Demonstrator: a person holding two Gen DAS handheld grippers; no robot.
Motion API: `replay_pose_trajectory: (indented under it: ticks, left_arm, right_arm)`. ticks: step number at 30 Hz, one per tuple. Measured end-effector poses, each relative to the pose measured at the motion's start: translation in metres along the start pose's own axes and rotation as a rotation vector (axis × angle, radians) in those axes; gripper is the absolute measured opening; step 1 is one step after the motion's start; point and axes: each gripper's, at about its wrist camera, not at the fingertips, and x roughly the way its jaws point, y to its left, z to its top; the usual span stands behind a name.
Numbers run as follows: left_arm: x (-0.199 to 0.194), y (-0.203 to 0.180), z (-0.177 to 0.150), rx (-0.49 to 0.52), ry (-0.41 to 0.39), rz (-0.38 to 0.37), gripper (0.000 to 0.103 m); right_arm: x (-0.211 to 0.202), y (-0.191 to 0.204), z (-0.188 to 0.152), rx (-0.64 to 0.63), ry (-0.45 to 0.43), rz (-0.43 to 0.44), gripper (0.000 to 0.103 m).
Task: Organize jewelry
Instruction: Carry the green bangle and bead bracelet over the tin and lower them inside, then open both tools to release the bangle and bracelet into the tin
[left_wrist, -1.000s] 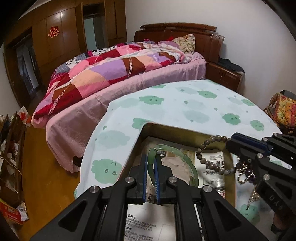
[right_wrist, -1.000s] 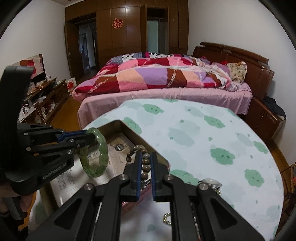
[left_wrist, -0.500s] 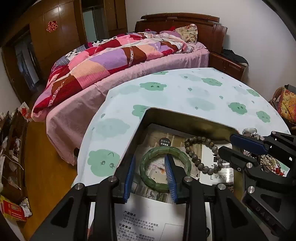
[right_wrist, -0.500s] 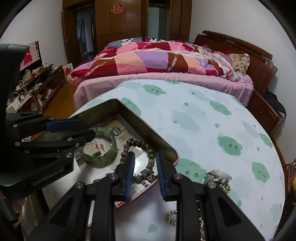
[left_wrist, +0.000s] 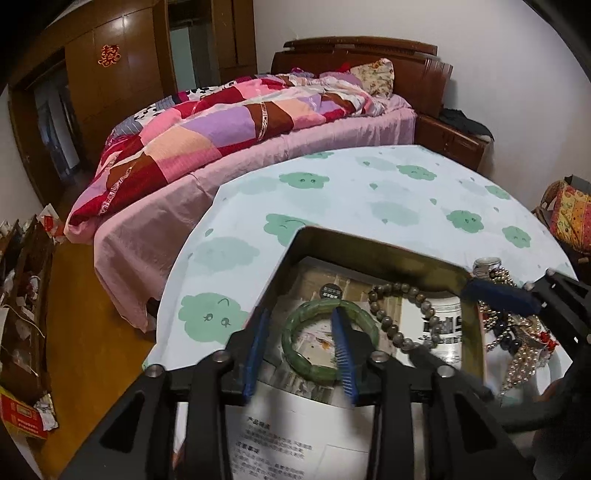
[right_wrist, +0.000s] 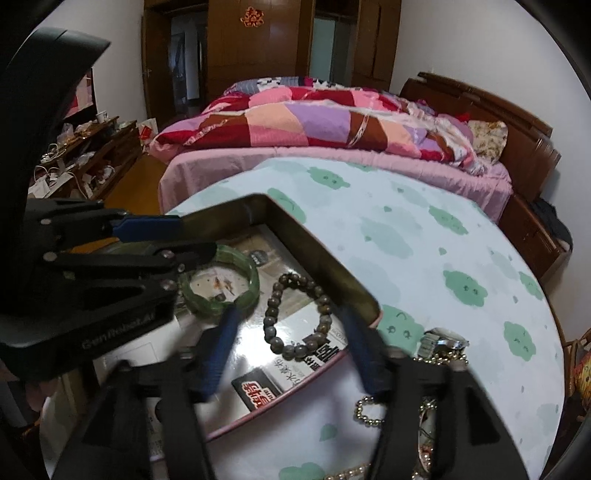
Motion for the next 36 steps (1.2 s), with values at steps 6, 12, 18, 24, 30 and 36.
replay_pose_trajectory:
  ticks: [6,12,18,24,30,36]
  left_arm:
    - [-0.021,-0.003,-0.002,-0.024,-0.064,0.021,0.069]
    - [-0.028,-0.007,0.0,-0.008,-0.088,0.058,0.069]
    - [-0.026,-0.004,-0.002,-0.012,-0.076,0.076,0.069]
    - [-0.025,-0.003,-0.004,-0.016,-0.071,0.08,0.069]
    - [-0.027,-0.003,-0.004,-0.016,-0.074,0.083,0.069]
    - [-0.034,-0.007,-0.008,-0.011,-0.08,0.082,0.069]
  right_arm:
    - [-0.009,-0.007,-0.002,0.025,-0.028,-0.007,0.075]
    - [-0.01,-0.009,-0.003,0.034,-0.033,-0.006,0.075]
    - [-0.013,-0.01,-0.004,0.036,-0.04,-0.008,0.075]
    - [-0.013,-0.01,-0.004,0.034,-0.04,-0.008,0.075]
    - [-0.017,-0.011,-0.002,0.043,-0.056,-0.011,0.075]
    - [-0.031,-0.022,-0.009,0.054,-0.077,-0.022,0.077]
